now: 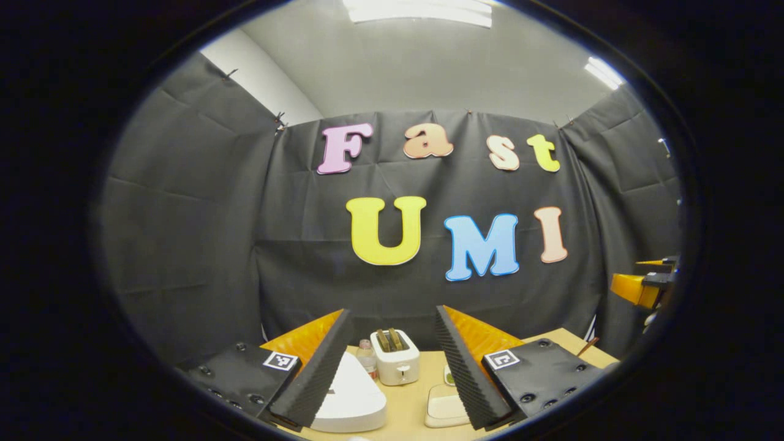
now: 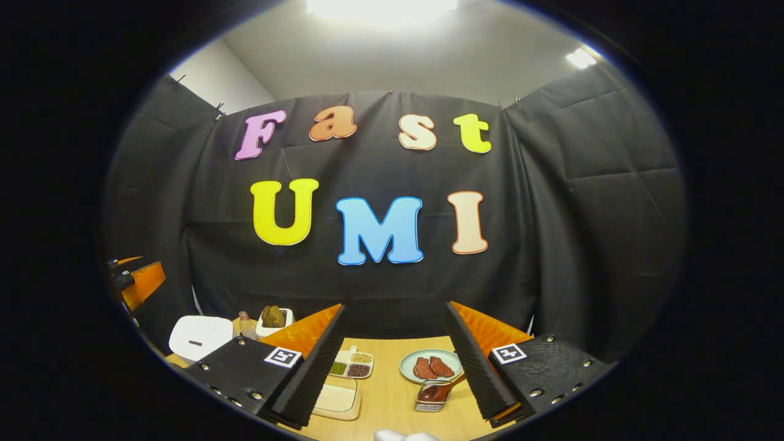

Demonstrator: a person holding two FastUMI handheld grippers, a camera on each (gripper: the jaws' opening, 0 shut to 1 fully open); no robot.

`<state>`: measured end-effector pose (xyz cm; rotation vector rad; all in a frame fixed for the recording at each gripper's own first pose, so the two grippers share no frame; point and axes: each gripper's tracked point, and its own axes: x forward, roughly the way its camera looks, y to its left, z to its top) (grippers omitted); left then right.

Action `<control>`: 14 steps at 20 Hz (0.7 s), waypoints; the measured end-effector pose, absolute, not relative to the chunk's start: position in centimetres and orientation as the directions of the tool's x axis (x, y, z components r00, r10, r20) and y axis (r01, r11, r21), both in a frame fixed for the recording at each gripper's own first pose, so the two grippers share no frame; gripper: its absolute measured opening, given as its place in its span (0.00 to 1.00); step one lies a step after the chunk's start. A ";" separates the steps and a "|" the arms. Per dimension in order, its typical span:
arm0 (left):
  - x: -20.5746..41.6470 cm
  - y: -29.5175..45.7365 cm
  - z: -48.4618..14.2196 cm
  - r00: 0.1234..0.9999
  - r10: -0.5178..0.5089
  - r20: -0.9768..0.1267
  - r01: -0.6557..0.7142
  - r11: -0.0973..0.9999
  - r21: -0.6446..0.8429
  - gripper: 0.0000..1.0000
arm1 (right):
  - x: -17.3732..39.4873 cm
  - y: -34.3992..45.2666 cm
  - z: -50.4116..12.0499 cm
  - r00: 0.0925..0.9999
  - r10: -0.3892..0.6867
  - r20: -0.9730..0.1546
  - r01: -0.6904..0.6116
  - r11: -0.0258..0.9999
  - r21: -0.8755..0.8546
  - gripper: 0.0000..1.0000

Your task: Close the left gripper, press the button to open the rice cooker; take a wooden spoon from the chopstick holder with the right hand, scoop a spoonful of rice and pour it into the rice cooker, then put the wooden spoon back into the chopstick holder.

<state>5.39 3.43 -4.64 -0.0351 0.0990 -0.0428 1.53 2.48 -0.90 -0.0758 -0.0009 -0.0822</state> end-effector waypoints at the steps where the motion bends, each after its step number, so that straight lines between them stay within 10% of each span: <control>1: 5.5 3.6 -4.9 0.993 -0.047 -0.106 0.043 0.998 -0.043 0.80 | 1.5 2.4 -0.8 0.997 -0.083 0.005 0.084 0.994 -0.077 0.97; 6: 6.1 5.4 -5.9 0.992 -0.012 -0.129 0.006 0.999 -0.043 0.08 | 1.3 2.6 -0.5 0.996 -0.088 0.013 0.089 0.992 -0.090 0.97; 14: 10.0 12.1 -16.4 0.938 0.145 -0.314 -0.166 0.985 -0.040 0.08 | 1.7 3.1 -1.0 0.995 -0.096 -0.022 0.092 0.984 -0.152 0.97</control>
